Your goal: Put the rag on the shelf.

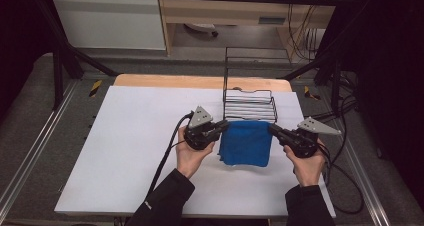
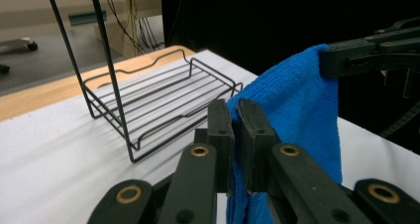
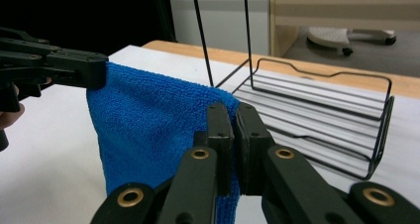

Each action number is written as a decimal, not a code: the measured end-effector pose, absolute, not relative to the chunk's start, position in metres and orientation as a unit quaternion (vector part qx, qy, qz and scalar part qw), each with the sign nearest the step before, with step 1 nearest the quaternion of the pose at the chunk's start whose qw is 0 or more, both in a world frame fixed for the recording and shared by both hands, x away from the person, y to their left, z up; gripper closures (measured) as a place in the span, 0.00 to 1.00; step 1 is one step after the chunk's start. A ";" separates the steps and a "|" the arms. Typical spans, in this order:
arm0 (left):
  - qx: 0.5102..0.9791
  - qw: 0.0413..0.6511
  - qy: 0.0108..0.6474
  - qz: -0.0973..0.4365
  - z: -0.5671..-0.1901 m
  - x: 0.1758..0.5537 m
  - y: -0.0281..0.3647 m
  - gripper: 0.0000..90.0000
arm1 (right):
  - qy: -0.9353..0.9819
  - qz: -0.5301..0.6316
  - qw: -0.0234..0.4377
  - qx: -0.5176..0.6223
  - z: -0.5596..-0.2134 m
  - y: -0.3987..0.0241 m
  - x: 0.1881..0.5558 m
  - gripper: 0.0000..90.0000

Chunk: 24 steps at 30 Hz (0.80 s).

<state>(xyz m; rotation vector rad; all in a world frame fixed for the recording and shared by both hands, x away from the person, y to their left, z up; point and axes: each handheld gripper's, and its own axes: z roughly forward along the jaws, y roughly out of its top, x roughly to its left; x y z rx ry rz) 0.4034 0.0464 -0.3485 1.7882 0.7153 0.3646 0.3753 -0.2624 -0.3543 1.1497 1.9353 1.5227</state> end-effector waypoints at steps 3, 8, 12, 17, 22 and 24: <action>0.753 0.563 0.302 0.158 -0.342 0.403 0.046 0.94 | 0.692 0.552 0.216 0.411 -0.350 -0.263 0.375 0.97; 0.744 0.575 0.298 0.165 -0.333 0.404 0.045 0.94 | 0.679 0.566 0.233 0.405 -0.338 -0.264 0.373 0.97; 0.736 0.584 0.297 0.170 -0.326 0.405 0.045 0.94 | 0.672 0.574 0.243 0.401 -0.331 -0.263 0.372 0.97; 0.726 0.596 0.294 0.178 -0.318 0.406 0.044 0.94 | 0.662 0.584 0.250 0.397 -0.323 -0.264 0.372 0.97; 0.716 0.607 0.292 0.182 -0.308 0.409 0.045 0.94 | 0.652 0.595 0.261 0.391 -0.312 -0.263 0.371 0.97; 0.712 0.612 0.290 0.185 -0.303 0.410 0.044 0.94 | 0.647 0.600 0.268 0.387 -0.304 -0.263 0.372 0.97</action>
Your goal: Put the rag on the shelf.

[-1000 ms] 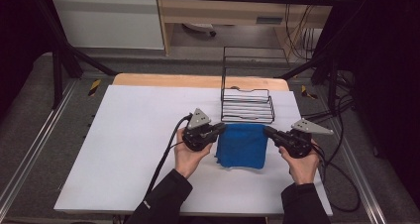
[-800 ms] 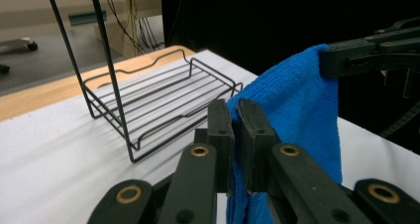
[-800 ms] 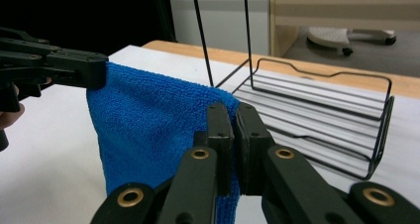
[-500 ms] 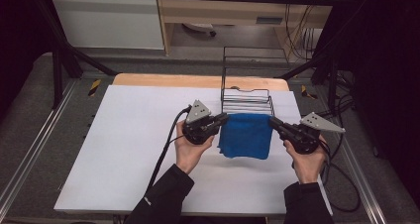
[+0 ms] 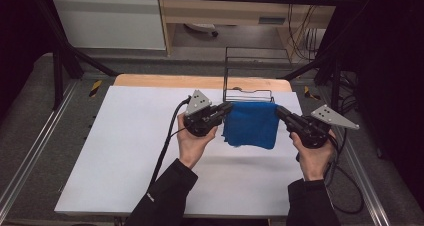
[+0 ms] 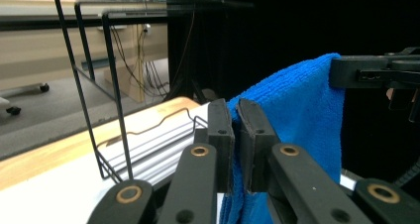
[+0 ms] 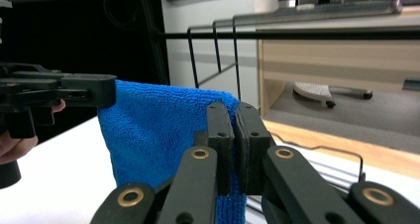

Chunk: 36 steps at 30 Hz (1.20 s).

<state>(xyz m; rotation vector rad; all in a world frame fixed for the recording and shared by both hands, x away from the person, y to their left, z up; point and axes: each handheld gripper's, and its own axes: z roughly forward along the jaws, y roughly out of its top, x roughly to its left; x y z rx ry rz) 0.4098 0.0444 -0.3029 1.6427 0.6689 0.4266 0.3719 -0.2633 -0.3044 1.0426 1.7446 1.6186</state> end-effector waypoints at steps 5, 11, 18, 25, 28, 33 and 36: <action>0.703 0.622 0.287 0.191 -0.292 0.413 0.042 0.94 | 0.640 0.606 0.279 0.382 -0.293 -0.264 0.373 0.97; 0.695 0.630 0.285 0.197 -0.280 0.418 0.040 0.94 | 0.630 0.613 0.293 0.376 -0.278 -0.265 0.376 0.97; 0.683 0.643 0.285 0.197 -0.267 0.425 0.037 0.94 | 0.620 0.622 0.301 0.372 -0.267 -0.266 0.378 0.97; 0.673 0.652 0.281 0.205 -0.254 0.429 0.034 0.94 | 0.614 0.626 0.312 0.367 -0.253 -0.267 0.382 0.97; 0.671 0.655 0.280 0.206 -0.246 0.432 0.033 0.94 | 0.610 0.628 0.317 0.365 -0.245 -0.268 0.384 0.97; 0.662 0.665 0.278 0.204 -0.234 0.435 0.032 0.94 | 0.602 0.633 0.325 0.361 -0.234 -0.269 0.388 0.97; 0.658 0.670 0.275 0.207 -0.227 0.436 0.031 0.94 | 0.595 0.639 0.330 0.359 -0.228 -0.270 0.390 0.97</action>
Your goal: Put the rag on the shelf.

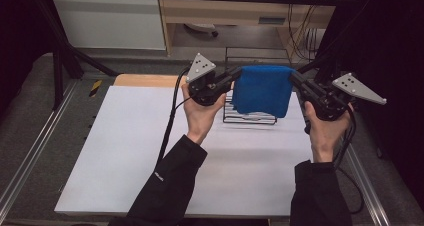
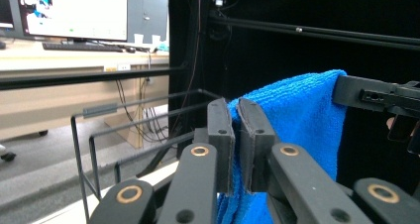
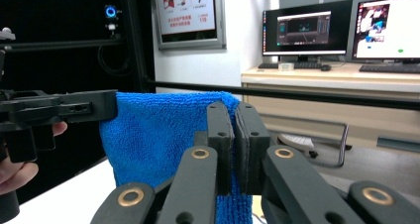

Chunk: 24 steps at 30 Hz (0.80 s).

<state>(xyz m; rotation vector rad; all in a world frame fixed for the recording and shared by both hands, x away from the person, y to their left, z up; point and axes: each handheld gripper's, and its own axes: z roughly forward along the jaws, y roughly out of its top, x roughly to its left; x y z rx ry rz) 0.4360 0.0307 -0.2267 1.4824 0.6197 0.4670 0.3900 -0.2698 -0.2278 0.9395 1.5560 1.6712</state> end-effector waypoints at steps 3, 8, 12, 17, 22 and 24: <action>0.653 0.672 0.275 0.214 -0.221 0.438 0.030 0.94 | 0.592 0.641 0.334 0.357 -0.221 -0.270 0.393 0.97; 0.642 0.681 0.277 0.217 -0.210 0.443 0.031 0.94 | 0.588 0.645 0.338 0.352 -0.210 -0.267 0.397 0.97; 0.636 0.686 0.277 0.220 -0.202 0.448 0.031 0.94 | 0.587 0.645 0.344 0.347 -0.201 -0.266 0.400 0.97; 0.631 0.689 0.276 0.227 -0.189 0.452 0.030 0.94 | 0.585 0.645 0.351 0.343 -0.190 -0.265 0.403 0.97; 0.626 0.693 0.272 0.234 -0.175 0.456 0.029 0.94 | 0.583 0.644 0.360 0.340 -0.178 -0.265 0.408 0.97; 0.623 0.693 0.271 0.239 -0.171 0.457 0.028 0.94 | 0.581 0.645 0.363 0.338 -0.174 -0.265 0.410 0.97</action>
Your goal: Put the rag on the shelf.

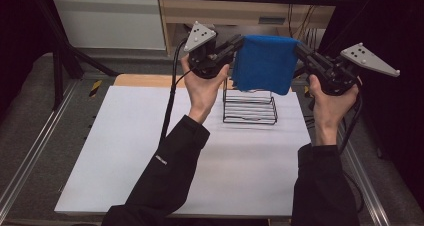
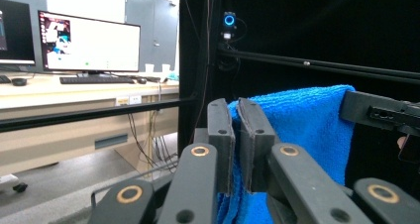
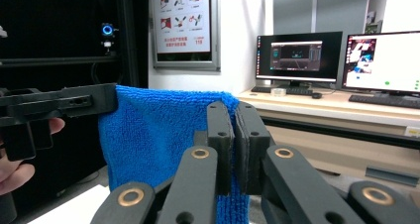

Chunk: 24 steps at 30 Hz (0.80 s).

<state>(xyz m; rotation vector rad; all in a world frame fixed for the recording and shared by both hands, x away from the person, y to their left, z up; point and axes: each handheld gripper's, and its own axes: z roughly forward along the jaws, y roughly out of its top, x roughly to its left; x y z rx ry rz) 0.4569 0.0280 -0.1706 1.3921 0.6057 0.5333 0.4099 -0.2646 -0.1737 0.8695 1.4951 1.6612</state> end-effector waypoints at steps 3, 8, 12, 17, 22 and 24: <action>0.623 0.691 0.271 0.246 -0.165 0.459 0.026 0.94 | 0.578 0.644 0.369 0.338 -0.168 -0.264 0.413 0.97; 0.622 0.691 0.271 0.250 -0.158 0.465 0.024 0.94 | 0.575 0.644 0.373 0.339 -0.163 -0.264 0.419 0.97; 0.622 0.687 0.273 0.256 -0.153 0.471 0.022 0.94 | 0.571 0.645 0.378 0.340 -0.160 -0.265 0.426 0.97; 0.615 0.693 0.280 0.249 -0.147 0.481 0.020 0.94 | 0.569 0.643 0.380 0.343 -0.157 -0.266 0.439 0.97; 0.613 0.695 0.285 0.245 -0.144 0.490 0.021 0.94 | 0.565 0.652 0.370 0.345 -0.153 -0.267 0.451 0.97; 0.612 0.695 0.286 0.248 -0.143 0.494 0.021 0.94 | 0.565 0.651 0.371 0.345 -0.152 -0.267 0.456 0.97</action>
